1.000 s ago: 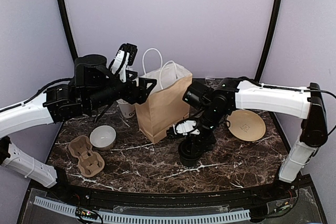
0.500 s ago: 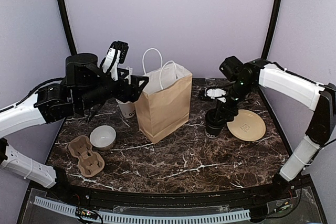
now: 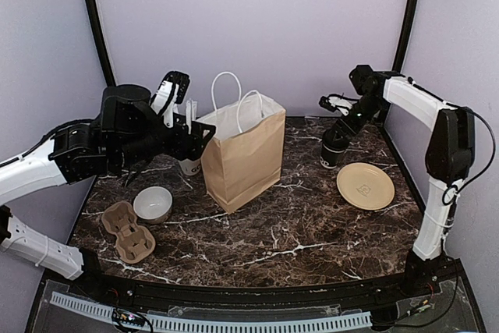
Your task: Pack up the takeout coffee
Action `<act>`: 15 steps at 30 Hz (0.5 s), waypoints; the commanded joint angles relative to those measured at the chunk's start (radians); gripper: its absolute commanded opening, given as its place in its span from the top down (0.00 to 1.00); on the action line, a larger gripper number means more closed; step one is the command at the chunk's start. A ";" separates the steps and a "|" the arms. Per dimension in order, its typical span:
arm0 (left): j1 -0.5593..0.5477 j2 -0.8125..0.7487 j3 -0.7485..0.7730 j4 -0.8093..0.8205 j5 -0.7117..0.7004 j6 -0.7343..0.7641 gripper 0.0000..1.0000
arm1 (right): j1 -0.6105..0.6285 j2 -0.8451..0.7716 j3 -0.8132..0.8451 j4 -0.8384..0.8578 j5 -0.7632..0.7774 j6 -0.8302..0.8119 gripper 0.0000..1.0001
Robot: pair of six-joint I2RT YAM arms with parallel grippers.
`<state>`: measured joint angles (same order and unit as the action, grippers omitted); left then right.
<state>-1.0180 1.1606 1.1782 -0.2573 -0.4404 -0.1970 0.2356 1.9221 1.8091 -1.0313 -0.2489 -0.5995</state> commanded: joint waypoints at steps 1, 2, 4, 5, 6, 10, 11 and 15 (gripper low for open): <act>0.018 -0.039 0.039 -0.169 -0.066 -0.120 0.15 | -0.038 0.062 0.063 0.030 0.004 0.101 0.38; 0.038 -0.038 0.055 -0.249 -0.067 -0.149 0.15 | -0.047 0.073 0.065 0.040 0.005 0.115 0.38; 0.083 -0.035 0.074 -0.368 -0.043 -0.223 0.15 | -0.060 0.095 0.080 0.047 0.001 0.140 0.37; 0.099 -0.035 0.078 -0.406 -0.016 -0.257 0.15 | -0.065 0.108 0.091 0.039 -0.007 0.144 0.36; 0.130 -0.035 0.078 -0.467 -0.005 -0.271 0.15 | -0.068 0.118 0.103 0.026 -0.016 0.146 0.34; 0.211 -0.039 0.060 -0.624 0.075 -0.355 0.15 | -0.072 0.132 0.140 -0.021 -0.034 0.146 0.21; 0.224 -0.040 0.049 -0.668 0.095 -0.380 0.16 | -0.072 0.121 0.141 -0.024 -0.043 0.148 0.16; 0.261 -0.038 0.008 -0.763 0.184 -0.444 0.19 | -0.073 0.042 0.118 0.006 -0.047 0.173 0.06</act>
<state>-0.7807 1.1439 1.2240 -0.8265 -0.3595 -0.5323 0.1596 2.0521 1.9163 -1.0332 -0.2695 -0.4591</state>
